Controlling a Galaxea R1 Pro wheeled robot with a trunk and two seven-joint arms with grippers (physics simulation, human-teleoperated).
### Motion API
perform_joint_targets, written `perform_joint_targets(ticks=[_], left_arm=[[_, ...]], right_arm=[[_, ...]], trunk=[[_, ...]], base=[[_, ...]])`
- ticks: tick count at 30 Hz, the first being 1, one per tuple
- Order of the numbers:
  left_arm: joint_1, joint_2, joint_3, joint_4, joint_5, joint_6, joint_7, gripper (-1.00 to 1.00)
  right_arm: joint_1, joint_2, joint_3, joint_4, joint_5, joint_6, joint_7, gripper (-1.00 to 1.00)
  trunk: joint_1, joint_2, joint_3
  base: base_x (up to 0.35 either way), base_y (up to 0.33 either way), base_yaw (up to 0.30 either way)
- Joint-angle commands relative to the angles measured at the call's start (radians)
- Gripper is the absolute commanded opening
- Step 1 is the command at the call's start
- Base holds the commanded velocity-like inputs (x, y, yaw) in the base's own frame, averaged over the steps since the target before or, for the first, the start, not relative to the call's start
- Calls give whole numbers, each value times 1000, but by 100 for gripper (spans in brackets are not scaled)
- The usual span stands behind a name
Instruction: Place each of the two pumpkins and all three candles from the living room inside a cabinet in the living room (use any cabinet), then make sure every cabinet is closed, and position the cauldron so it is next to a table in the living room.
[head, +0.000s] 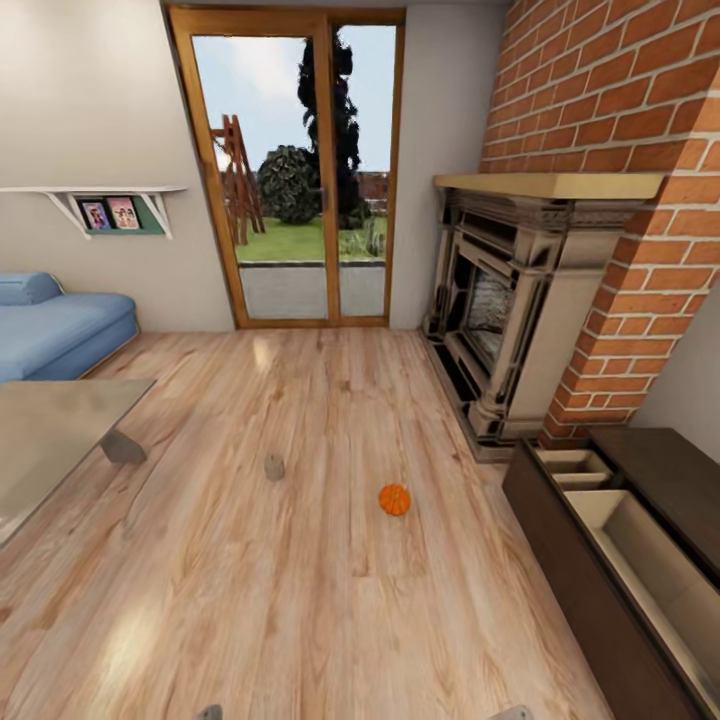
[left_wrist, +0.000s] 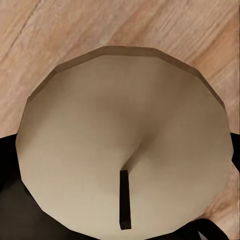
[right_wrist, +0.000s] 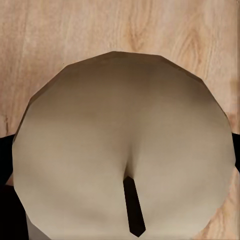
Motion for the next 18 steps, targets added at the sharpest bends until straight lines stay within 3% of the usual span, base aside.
perform_joint_targets(ticks=[1,18], left_arm=[[0,0,0,0,-1,1,0,-100],[0,0,0,0,-1,1,0,-100]], right_arm=[[0,0,0,0,-5,0,2,-100],[0,0,1,0,-4,0,2,-100]], trunk=[[0,0,0],[0,0,0]], base=[[336,0,0],[336,0,0]])
